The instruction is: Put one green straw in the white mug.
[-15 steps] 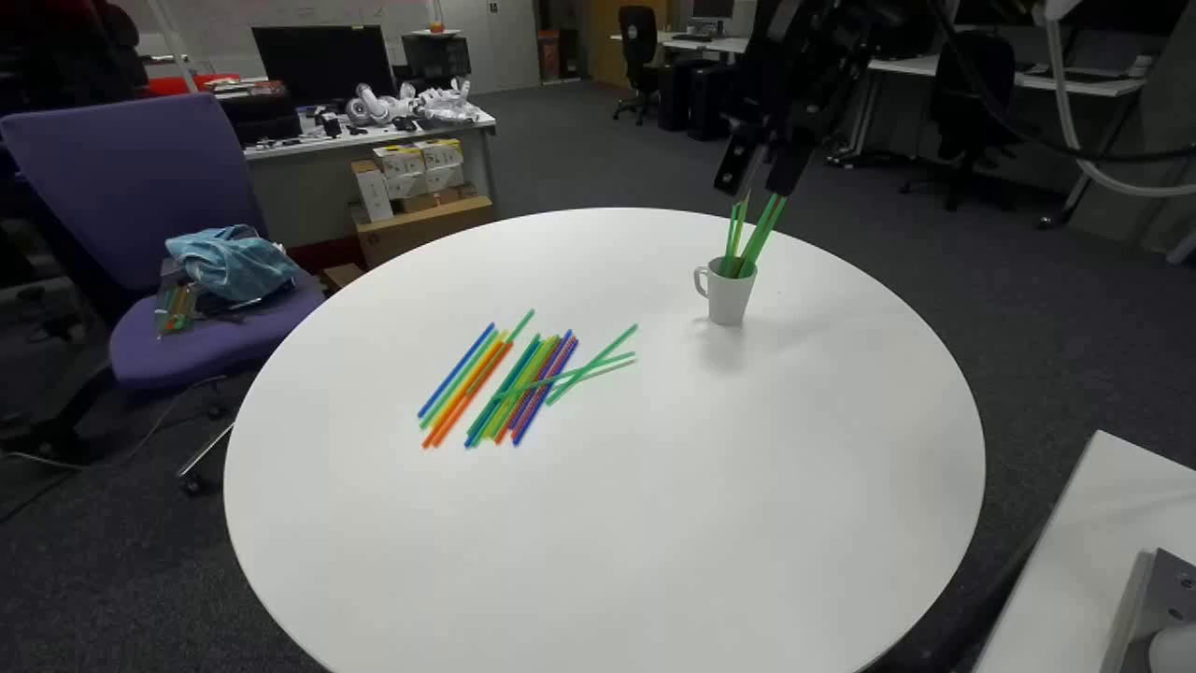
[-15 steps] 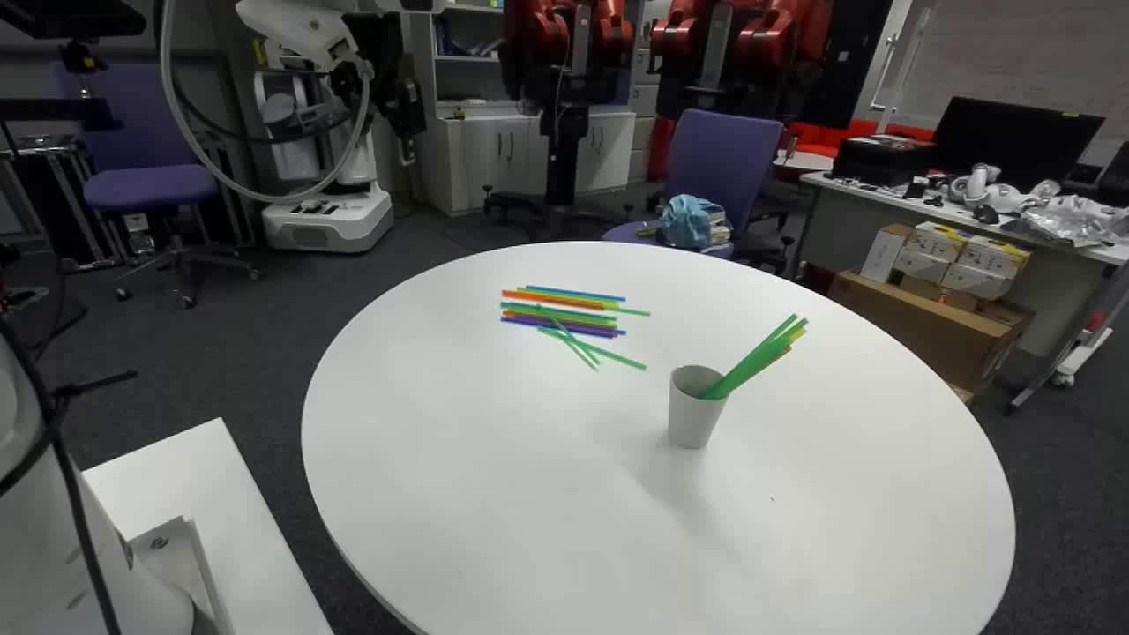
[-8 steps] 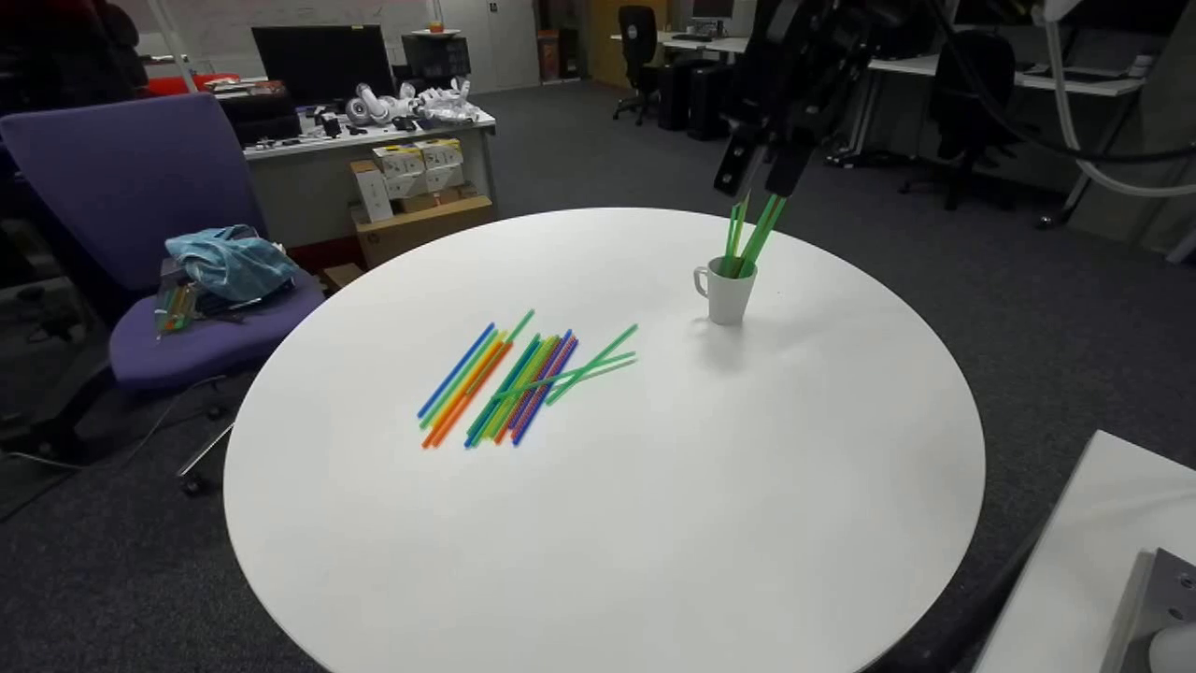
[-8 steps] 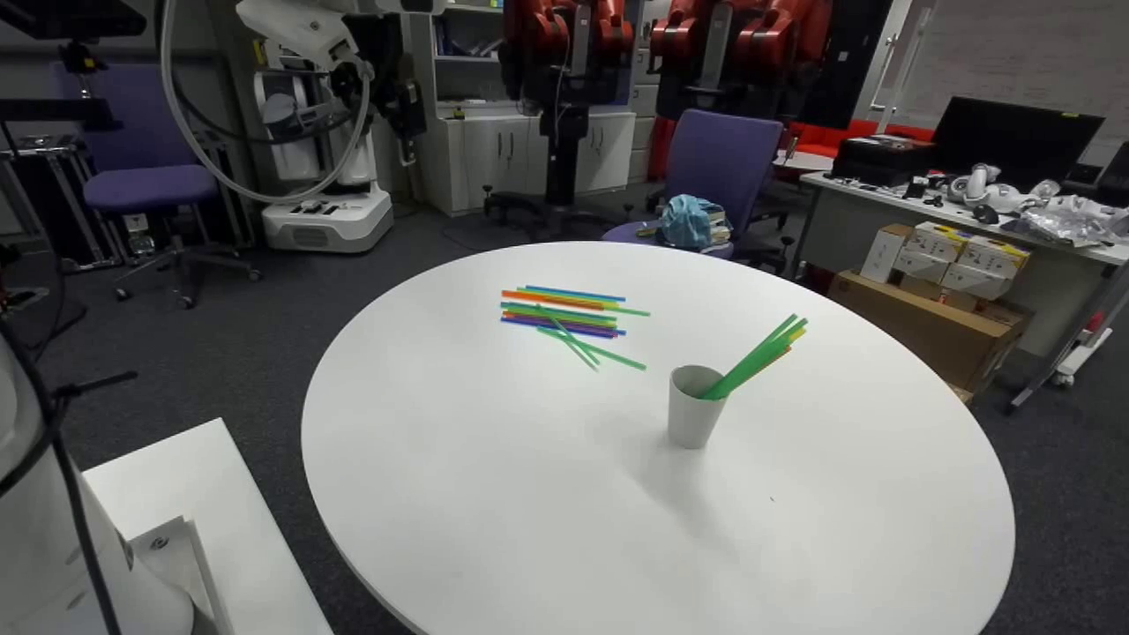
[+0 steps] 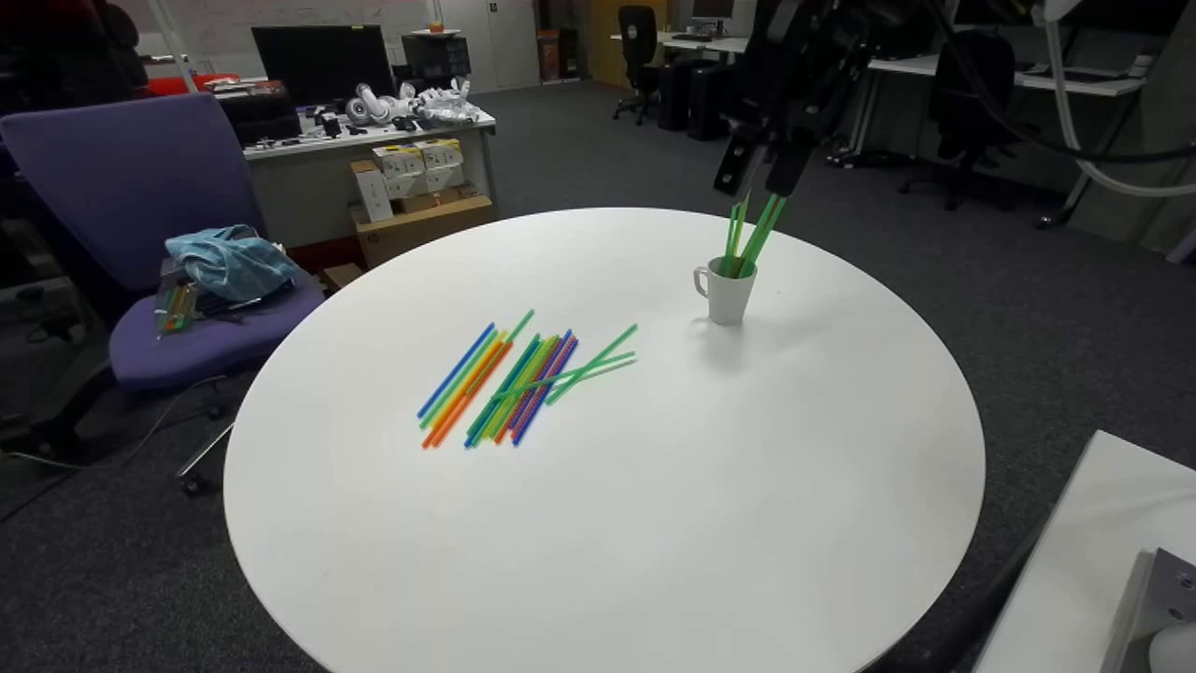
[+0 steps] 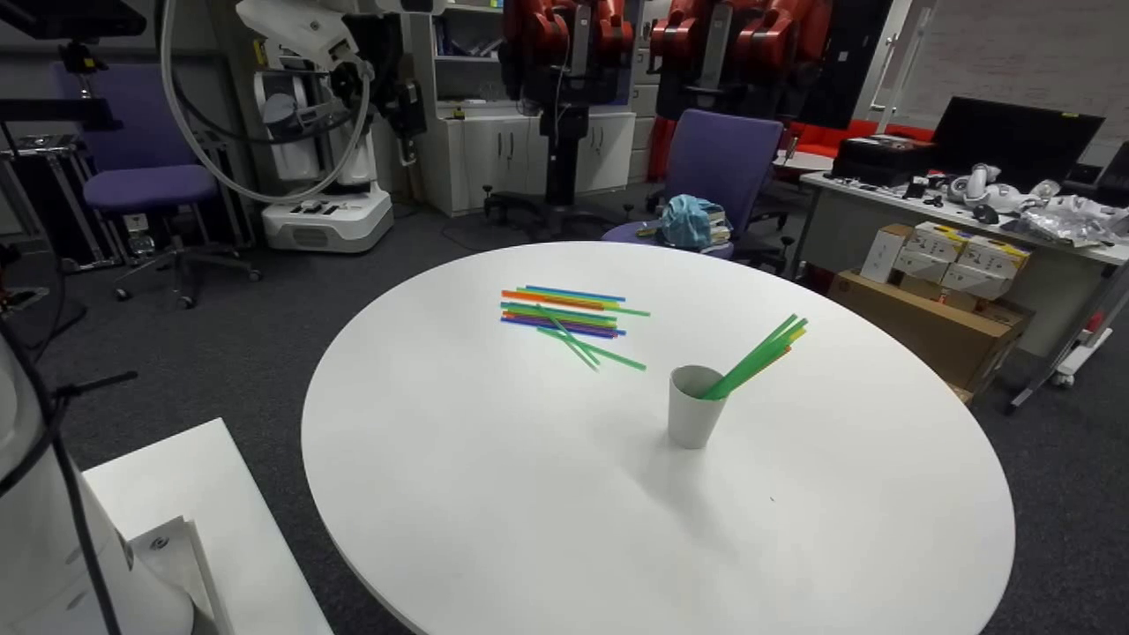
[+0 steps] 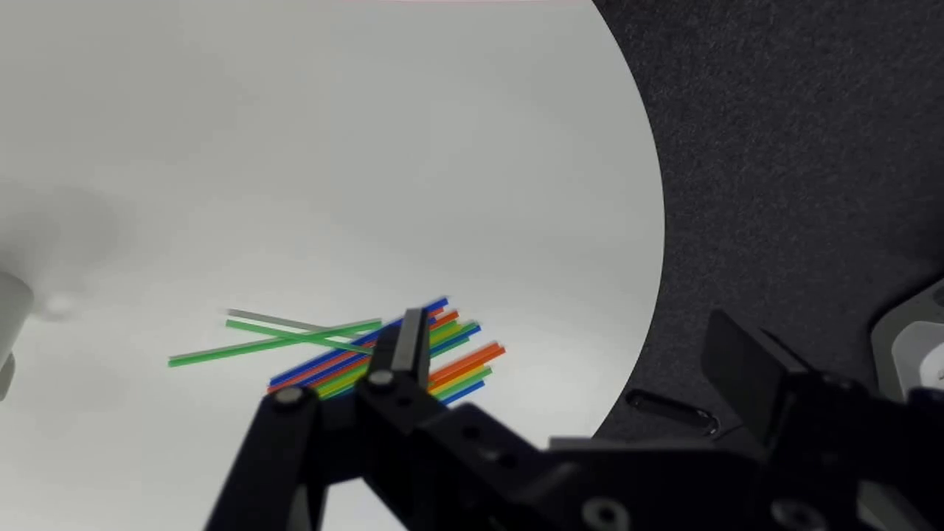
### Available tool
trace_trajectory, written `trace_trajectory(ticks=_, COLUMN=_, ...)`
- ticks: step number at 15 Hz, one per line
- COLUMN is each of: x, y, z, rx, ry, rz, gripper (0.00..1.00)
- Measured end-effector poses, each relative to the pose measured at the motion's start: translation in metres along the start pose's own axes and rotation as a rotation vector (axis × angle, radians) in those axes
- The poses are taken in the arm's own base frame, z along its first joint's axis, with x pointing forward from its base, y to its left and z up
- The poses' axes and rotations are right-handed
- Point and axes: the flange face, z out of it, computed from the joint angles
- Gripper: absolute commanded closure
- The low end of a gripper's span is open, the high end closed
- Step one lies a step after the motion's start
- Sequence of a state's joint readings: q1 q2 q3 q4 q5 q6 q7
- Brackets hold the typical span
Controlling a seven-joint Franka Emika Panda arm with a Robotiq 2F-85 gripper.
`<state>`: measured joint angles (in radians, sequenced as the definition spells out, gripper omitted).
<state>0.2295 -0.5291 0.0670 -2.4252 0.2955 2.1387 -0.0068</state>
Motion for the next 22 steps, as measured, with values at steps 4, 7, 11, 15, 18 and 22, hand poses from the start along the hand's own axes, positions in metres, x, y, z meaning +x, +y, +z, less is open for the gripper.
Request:
trace_trajectory(ticks=4, x=0.005, y=0.006, z=0.005, rx=-0.013, ry=-0.01, rz=0.04, gripper=0.0)
trace_trajectory(ticks=7, x=0.03, y=0.03, z=0.013, rx=-0.063, ry=0.017, rz=0.192, gripper=0.0)
trace_trajectory(ticks=11, x=0.072, y=0.079, z=0.032, rx=-0.145, ry=0.068, rz=0.401, gripper=0.0)
trace_trajectory(ticks=15, x=0.107, y=0.116, z=0.048, rx=-0.224, ry=0.138, rz=0.602, gripper=0.0)
trace_trajectory(ticks=18, x=0.125, y=0.121, z=0.051, rx=-0.282, ry=0.21, rz=0.74, gripper=0.0)
trace_trajectory(ticks=22, x=0.134, y=0.122, z=0.047, rx=-0.355, ry=0.295, rz=0.866, gripper=0.0)
